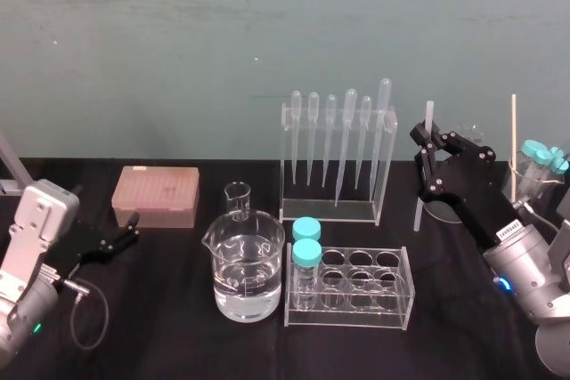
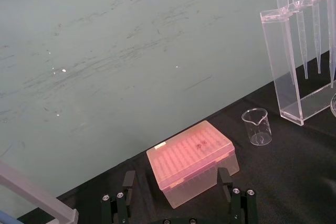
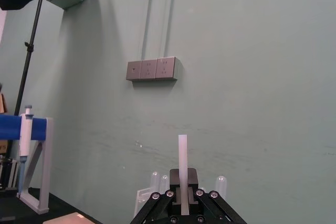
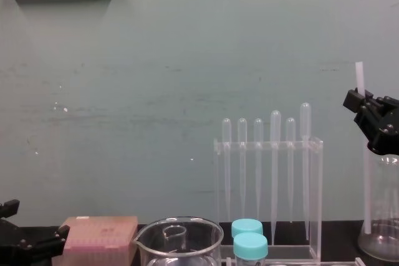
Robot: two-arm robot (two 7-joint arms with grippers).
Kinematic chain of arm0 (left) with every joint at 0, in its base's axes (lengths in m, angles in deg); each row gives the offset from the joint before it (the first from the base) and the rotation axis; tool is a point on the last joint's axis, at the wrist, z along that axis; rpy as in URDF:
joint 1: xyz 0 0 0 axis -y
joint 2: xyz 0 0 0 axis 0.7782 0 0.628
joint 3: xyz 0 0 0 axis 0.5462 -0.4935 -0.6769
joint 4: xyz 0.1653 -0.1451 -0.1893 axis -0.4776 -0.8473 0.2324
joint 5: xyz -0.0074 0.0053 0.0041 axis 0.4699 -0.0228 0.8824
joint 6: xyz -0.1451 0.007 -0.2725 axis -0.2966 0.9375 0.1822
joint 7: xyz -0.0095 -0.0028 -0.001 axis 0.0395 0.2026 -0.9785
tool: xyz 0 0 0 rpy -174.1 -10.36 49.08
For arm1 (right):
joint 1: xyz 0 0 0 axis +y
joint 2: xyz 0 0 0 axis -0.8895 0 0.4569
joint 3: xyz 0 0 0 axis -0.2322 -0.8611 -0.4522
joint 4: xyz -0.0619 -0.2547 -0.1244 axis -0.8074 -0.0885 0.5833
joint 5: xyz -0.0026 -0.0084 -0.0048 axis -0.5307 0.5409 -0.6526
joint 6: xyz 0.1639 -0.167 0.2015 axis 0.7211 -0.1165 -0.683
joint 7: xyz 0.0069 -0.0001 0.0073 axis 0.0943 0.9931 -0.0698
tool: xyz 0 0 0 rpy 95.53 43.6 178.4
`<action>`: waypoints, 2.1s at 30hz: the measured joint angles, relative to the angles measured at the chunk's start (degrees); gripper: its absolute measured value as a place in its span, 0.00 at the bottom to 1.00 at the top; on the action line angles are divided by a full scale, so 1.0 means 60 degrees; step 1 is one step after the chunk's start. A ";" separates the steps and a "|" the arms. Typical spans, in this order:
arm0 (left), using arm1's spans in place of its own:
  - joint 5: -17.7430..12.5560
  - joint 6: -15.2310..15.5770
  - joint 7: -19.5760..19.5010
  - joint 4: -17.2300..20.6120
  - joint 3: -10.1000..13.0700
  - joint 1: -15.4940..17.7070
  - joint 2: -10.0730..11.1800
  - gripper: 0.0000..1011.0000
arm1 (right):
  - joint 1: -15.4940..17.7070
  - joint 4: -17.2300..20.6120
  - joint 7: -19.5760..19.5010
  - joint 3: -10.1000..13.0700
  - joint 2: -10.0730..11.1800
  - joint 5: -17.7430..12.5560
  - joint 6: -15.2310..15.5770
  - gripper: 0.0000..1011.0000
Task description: Pick up the stirring rod with one hand, then place it down.
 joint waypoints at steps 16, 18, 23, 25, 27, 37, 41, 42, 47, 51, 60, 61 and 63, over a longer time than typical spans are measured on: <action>0.0000 0.0000 0.0000 0.0000 0.0001 -0.0001 0.0000 0.99 | 0.0000 -0.0001 0.0000 0.0000 0.0000 0.0000 0.0000 0.07; 0.0000 0.0000 0.0000 0.0000 0.0000 0.0000 0.0000 0.99 | 0.0001 -0.0001 0.0000 0.0000 -0.0001 0.0000 0.0000 0.07; -0.0001 0.0000 0.0000 0.0000 0.0001 0.0000 0.0000 0.99 | 0.0000 -0.0001 0.0001 0.0000 0.0000 0.0000 0.0000 0.07; 0.0000 0.0000 0.0000 0.0000 0.0001 0.0000 0.0000 0.99 | 0.0000 -0.0001 0.0001 0.0000 0.0000 0.0000 0.0000 0.07; 0.0000 0.0000 0.0000 0.0000 0.0000 0.0000 0.0000 0.99 | 0.0000 -0.0001 0.0000 0.0000 0.0000 0.0000 0.0000 0.07; -0.0001 0.0000 0.0000 0.0000 0.0000 0.0000 0.0000 0.99 | 0.0000 -0.0001 0.0000 0.0000 0.0000 0.0000 0.0000 0.07; 0.0000 0.0001 0.0000 0.0000 0.0000 0.0000 0.0000 0.99 | 0.0000 -0.0001 0.0000 0.0001 0.0000 0.0000 0.0000 0.07; -0.0001 0.0001 0.0000 0.0000 0.0000 0.0000 0.0000 0.99 | 0.0001 -0.0001 0.0001 0.0000 0.0000 0.0000 0.0000 0.07; 0.0000 0.0001 0.0000 0.0000 0.0001 -0.0001 0.0000 0.99 | 0.0001 -0.0001 0.0001 0.0000 0.0000 0.0000 0.0000 0.07; 0.0000 0.0000 0.0000 0.0000 0.0000 0.0000 0.0000 0.99 | 0.0001 -0.0001 0.0000 0.0000 0.0000 0.0000 0.0000 0.07; -0.0001 0.0000 0.0000 0.0000 0.0001 0.0000 0.0000 0.99 | 0.0001 -0.0001 0.0001 0.0009 -0.0005 0.0000 0.0016 0.07; 0.0000 0.0000 0.0000 0.0000 0.0000 0.0000 0.0000 0.99 | 0.0002 0.0000 0.0002 0.0028 -0.0015 -0.0001 0.0046 0.07; 0.0000 0.0000 0.0000 0.0000 0.0000 -0.0001 0.0000 0.99 | 0.0015 0.0063 0.0022 0.0084 -0.0039 -0.0031 0.0193 0.07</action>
